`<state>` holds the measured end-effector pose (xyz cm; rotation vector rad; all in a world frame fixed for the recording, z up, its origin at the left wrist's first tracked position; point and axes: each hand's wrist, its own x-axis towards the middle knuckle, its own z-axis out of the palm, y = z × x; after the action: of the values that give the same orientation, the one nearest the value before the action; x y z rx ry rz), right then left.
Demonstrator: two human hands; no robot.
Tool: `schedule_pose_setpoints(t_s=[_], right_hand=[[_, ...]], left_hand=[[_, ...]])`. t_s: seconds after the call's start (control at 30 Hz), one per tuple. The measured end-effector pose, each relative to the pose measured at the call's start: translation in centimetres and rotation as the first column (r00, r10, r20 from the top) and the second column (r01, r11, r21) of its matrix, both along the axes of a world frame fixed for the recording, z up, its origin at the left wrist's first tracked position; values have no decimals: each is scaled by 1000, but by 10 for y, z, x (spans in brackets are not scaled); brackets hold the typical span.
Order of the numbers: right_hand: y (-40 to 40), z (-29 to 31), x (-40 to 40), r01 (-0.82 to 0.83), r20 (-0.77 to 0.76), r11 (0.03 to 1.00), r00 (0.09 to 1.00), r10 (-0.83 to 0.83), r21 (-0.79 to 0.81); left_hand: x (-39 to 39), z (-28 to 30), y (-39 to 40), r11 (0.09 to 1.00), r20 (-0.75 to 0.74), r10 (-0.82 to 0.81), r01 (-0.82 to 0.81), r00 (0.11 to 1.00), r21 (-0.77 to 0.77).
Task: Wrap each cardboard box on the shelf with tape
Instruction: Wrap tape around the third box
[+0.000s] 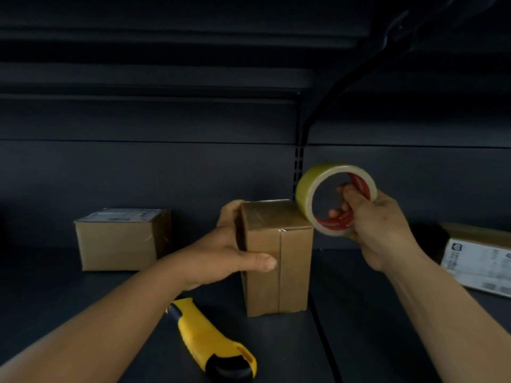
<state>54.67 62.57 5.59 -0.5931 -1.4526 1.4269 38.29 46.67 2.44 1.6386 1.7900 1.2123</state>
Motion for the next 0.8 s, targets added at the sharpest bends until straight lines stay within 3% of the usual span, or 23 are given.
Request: schedule_pose_setpoints(t_s=[0.1, 0.2, 0.37, 0.43, 0.6, 0.73, 0.8], right_hand=[[-1, -1, 0, 30, 16, 999, 999, -30, 30], [-2, -1, 0, 40, 17, 998, 999, -40, 38], [-6, 0, -2, 56, 49, 997, 997, -59, 61], [-6, -1, -1, 60, 64, 995, 996, -65, 75], [-1, -5, 3, -15, 97, 999, 995, 11, 40], [-11, -15, -7, -320, -128, 932, 945, 301, -167], [-14, -18, -12, -349, -166, 914, 933, 319, -209]], left_hand=[[-6, 17, -8, 985, -147, 53, -76, 988, -152], [2, 50, -8, 959, -338, 108, -187, 935, -212], [40, 90, 26, 926, -644, -24, -225, 765, -302], [46, 86, 40, 909, -664, -104, -200, 740, -365], [33, 73, 47, 913, -553, -162, -90, 817, -399], [26, 67, 47, 915, -553, -125, -119, 824, -385], [26, 67, 46, 921, -553, -119, -117, 825, -373]])
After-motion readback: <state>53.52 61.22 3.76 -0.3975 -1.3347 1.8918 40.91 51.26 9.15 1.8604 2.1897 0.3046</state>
